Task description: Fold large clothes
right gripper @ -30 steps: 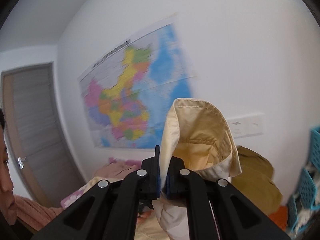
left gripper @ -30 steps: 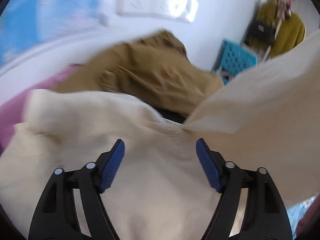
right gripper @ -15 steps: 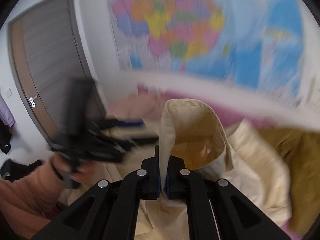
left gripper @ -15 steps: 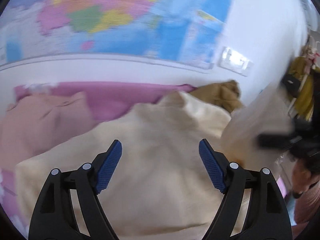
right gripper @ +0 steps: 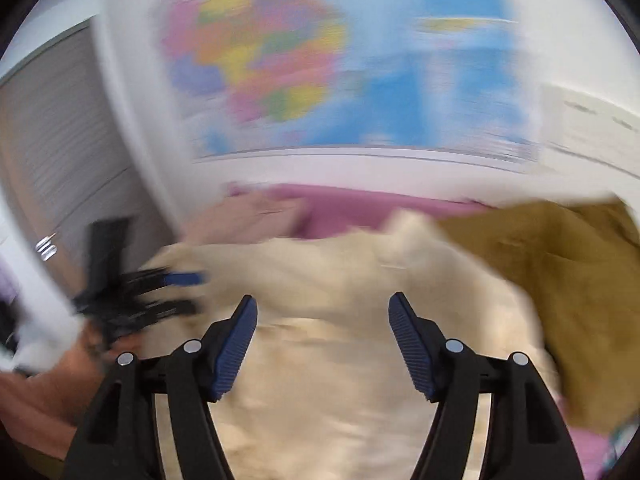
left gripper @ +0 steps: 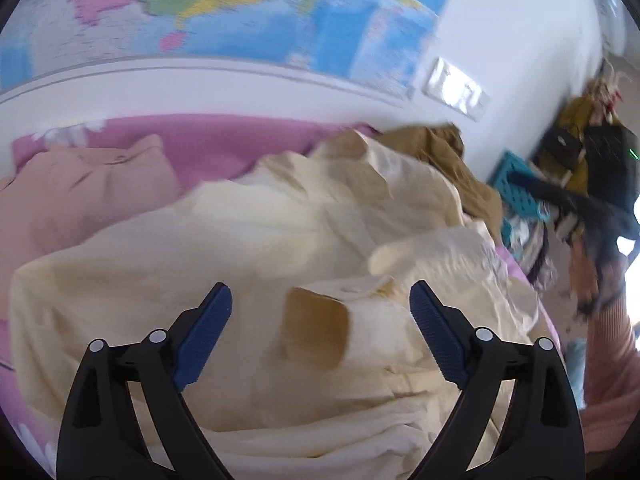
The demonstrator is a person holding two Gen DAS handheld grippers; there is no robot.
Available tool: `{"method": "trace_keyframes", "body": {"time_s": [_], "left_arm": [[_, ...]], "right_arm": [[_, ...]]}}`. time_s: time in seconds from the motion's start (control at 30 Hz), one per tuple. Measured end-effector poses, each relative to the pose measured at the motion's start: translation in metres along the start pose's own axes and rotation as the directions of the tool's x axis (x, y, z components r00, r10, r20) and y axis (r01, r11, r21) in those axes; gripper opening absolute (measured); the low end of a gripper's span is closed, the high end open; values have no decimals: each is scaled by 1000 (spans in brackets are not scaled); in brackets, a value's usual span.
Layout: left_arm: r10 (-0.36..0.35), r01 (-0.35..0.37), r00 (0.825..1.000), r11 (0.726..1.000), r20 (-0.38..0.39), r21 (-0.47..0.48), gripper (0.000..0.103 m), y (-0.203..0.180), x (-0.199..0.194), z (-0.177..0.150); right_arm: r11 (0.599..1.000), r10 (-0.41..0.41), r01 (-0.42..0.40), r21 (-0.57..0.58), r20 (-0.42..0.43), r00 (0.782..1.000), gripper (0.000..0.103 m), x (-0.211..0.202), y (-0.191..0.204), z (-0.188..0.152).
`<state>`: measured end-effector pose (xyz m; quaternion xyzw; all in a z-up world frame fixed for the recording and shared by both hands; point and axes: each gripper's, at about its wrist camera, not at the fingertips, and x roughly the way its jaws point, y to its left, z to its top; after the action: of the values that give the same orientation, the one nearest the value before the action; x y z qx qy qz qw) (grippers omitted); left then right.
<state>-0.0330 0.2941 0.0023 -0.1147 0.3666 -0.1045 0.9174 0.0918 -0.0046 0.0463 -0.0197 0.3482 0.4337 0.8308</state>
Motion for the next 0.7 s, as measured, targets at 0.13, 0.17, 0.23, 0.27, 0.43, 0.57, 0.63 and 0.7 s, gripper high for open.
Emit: {"method": "trace_keyframes", "body": {"time_s": [0.13, 0.17, 0.23, 0.27, 0.43, 0.57, 0.63, 0.7], "left_arm": [[28, -24, 991, 999, -134, 29, 94, -14, 32, -1], [34, -30, 985, 999, -170, 21, 94, -13, 41, -1], [37, -41, 966, 999, -255, -9, 94, -10, 62, -5], [44, -49, 961, 999, -272, -14, 91, -8, 68, -7], [62, -59, 947, 998, -314, 20, 21, -18, 85, -17], [77, -81, 971, 997, -228, -5, 4, -12, 57, -11], [74, -77, 982, 997, -172, -12, 4, -5, 39, -8], [48, -49, 984, 999, -170, -4, 6, -3, 33, -11]], "right_arm": [[969, -213, 226, 103, -124, 969, 67, 7, -73, -24], [958, -237, 258, 127, -160, 958, 67, 9, -90, -36], [944, -244, 283, 171, -219, 945, 67, 15, -112, -51], [936, -242, 290, 198, -235, 942, 67, 18, -121, -58], [933, -96, 172, 316, -243, 965, 18, 35, -143, -77], [927, -152, 179, 330, -105, 983, 2, 5, -148, -56], [922, -151, 146, 359, -14, 988, 2, -16, -153, -46], [918, -195, 180, 353, 7, 981, 2, -20, -156, -39]]}}
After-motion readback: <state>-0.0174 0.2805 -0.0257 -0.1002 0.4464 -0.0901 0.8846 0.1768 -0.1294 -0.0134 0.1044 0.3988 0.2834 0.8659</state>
